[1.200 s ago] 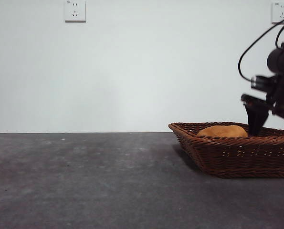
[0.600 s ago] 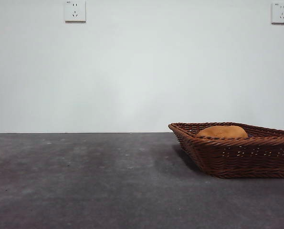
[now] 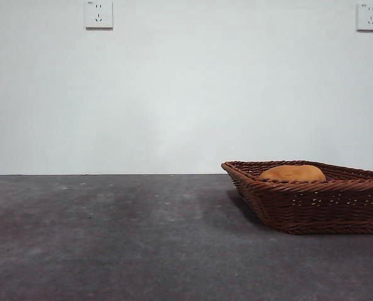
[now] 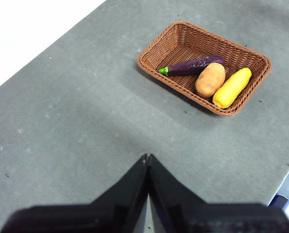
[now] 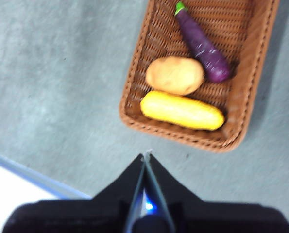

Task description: Help me put the vegetables on the table into the basket

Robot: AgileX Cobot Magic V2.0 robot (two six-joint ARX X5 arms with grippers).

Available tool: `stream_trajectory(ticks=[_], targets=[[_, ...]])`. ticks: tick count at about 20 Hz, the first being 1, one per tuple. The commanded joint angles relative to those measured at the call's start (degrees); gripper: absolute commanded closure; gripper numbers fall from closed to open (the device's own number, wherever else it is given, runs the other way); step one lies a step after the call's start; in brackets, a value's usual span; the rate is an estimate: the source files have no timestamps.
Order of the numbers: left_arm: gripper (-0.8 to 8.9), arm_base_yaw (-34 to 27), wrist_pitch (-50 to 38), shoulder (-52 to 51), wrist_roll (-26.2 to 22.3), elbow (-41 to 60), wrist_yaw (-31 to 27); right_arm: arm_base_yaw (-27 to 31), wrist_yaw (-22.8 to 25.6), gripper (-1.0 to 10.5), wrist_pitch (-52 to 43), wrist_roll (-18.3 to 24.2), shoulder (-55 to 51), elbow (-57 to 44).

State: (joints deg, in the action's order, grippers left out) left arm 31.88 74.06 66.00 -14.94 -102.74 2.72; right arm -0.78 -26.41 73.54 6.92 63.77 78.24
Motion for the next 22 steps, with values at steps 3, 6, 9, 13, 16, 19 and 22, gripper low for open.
stream_trajectory(ticks=[3, 6, 9, 13, 16, 19, 22], targets=[[8.17, -0.2, 0.2, 0.0, 0.3, 0.2, 0.3, 0.0, 4.3, 9.5, -1.2, 0.3, 0.2, 0.0], [8.17, -0.2, 1.2, 0.0, 0.3, 0.2, 0.3, 0.0, 7.1, 9.5, -2.1, 0.3, 0.2, 0.0], [8.17, -0.2, 0.7, 0.0, -0.9, 0.2, -0.9, 0.0, 10.1, 9.5, -2.5, 0.3, 0.2, 0.0], [8.17, -0.2, -1.0, -0.3, -0.2, 0.2, -0.8, 0.0, 12.0, 9.5, -3.7, 0.3, 0.2, 0.0], [8.17, -1.0, -5.9, -1.4, -0.3, 0.2, -1.4, 0.0, 12.1, 9.5, -3.7, 0.3, 0.2, 0.0], [8.17, -9.7, -12.1, -4.5, -2.7, 0.5, -0.6, 0.0, 12.1, 9.5, -3.7, 0.3, 0.2, 0.0], [8.17, -19.0, -19.1, -9.8, -3.6, 4.7, 7.7, 0.0, 12.1, 9.5, -3.7, 0.3, 0.2, 0.0]])
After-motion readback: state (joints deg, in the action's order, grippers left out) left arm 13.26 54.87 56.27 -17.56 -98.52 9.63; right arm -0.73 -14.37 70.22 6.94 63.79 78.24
